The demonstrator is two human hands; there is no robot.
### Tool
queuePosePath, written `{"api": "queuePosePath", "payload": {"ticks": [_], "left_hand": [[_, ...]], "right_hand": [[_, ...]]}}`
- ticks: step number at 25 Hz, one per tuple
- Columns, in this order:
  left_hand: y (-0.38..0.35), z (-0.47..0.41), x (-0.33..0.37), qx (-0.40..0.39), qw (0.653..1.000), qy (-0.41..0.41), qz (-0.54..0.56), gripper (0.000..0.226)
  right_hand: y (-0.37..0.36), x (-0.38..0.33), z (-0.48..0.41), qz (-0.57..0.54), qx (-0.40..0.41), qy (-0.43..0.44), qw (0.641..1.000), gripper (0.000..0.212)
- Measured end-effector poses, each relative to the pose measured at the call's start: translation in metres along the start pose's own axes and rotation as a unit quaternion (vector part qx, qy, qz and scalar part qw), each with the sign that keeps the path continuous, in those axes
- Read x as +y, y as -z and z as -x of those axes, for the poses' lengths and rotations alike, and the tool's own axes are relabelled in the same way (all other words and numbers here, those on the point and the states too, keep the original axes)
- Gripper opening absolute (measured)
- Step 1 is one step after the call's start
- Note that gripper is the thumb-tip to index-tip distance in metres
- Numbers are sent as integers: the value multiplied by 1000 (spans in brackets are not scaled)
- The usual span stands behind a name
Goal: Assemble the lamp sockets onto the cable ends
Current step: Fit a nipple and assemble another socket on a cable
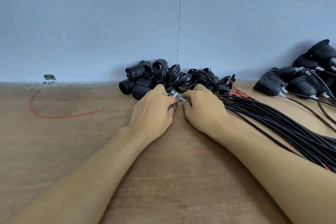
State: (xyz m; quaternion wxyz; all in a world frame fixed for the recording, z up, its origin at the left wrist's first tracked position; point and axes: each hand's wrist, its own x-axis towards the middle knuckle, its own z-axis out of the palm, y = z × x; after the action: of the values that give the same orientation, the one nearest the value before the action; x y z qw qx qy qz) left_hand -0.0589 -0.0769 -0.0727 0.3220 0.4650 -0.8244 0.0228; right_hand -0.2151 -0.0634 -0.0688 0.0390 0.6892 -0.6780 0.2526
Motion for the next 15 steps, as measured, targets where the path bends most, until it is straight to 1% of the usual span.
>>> {"api": "queuePosePath", "payload": {"ticks": [4, 8, 10, 15], "left_hand": [[-1, -1, 1, 4, 1000, 0, 1, 20], [3, 1, -1, 48, 997, 64, 2, 30], [4, 4, -2, 47, 996, 73, -2, 29], [6, 5, -1, 34, 998, 49, -4, 16]], "right_hand": [[4, 2, 2, -24, 15, -15, 999, 19], [8, 3, 9, -72, 41, -3, 997, 15], [9, 4, 12, -89, 42, -7, 995, 12], [8, 4, 13, -96, 17, -12, 995, 9]]}}
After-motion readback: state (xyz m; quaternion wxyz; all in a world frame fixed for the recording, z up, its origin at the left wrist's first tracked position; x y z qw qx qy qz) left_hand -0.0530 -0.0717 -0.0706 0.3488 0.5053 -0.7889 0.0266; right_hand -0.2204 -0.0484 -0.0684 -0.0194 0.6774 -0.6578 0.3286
